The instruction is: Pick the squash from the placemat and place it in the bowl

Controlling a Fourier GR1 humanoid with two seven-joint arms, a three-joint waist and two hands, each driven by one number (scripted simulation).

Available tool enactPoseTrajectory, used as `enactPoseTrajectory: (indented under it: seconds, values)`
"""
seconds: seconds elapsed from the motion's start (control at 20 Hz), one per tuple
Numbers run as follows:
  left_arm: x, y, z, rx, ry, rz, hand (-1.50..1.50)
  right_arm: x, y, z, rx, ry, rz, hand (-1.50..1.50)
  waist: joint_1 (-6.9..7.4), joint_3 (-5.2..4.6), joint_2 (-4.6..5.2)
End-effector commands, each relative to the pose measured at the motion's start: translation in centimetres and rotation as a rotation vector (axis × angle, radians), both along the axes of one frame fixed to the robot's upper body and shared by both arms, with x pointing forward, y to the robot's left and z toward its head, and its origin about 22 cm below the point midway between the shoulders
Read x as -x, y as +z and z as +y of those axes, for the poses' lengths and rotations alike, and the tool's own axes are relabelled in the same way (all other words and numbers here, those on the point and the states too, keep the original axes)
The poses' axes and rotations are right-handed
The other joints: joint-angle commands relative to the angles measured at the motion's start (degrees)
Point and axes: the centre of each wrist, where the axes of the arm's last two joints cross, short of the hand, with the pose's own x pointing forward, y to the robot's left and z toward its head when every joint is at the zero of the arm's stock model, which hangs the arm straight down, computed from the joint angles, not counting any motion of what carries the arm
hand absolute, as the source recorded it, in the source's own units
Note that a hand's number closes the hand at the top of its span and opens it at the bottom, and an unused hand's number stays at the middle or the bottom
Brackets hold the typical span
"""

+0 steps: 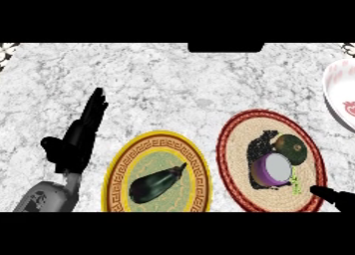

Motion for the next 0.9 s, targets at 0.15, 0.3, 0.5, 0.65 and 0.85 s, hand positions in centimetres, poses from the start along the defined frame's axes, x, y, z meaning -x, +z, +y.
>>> enactPoseTrajectory:
  seconds: [0.15,0.3,0.5,0.65,0.85]
  values:
    - [0.4,1.2,0.3,0.005,-0.026,0.010,0.00,-1.3,-0.9,0.6,0.073,-0.006,0.300,-1.50,0.84,0.08,0.05]
    - [-0.1,-0.8,-0.6,0.019,0.000,0.002,0.00,-1.0,-0.7,0.5,0.090,-0.005,0.366,-1.50,-0.04,0.06,0.06]
    - [-0.9,-1.1,-0.5,0.002,-0.005,0.006,0.00,-2.9,-3.3,1.0,0.103,0.033,0.407,-1.50,0.16,0.09,0.09]
    - [0.5,-0.5,-0.4,0.004,0.016,0.007,0.00,-4.1,-3.2,-1.1,0.067,0.039,0.406,-1.50,0.28,0.11,0.01]
    - [-0.1,-0.3,-1.4,-0.005,0.003,-0.001,0.00,-2.9,-5.2,-1.0,0.051,0.073,0.383,-1.50,0.07,0.11,0.01]
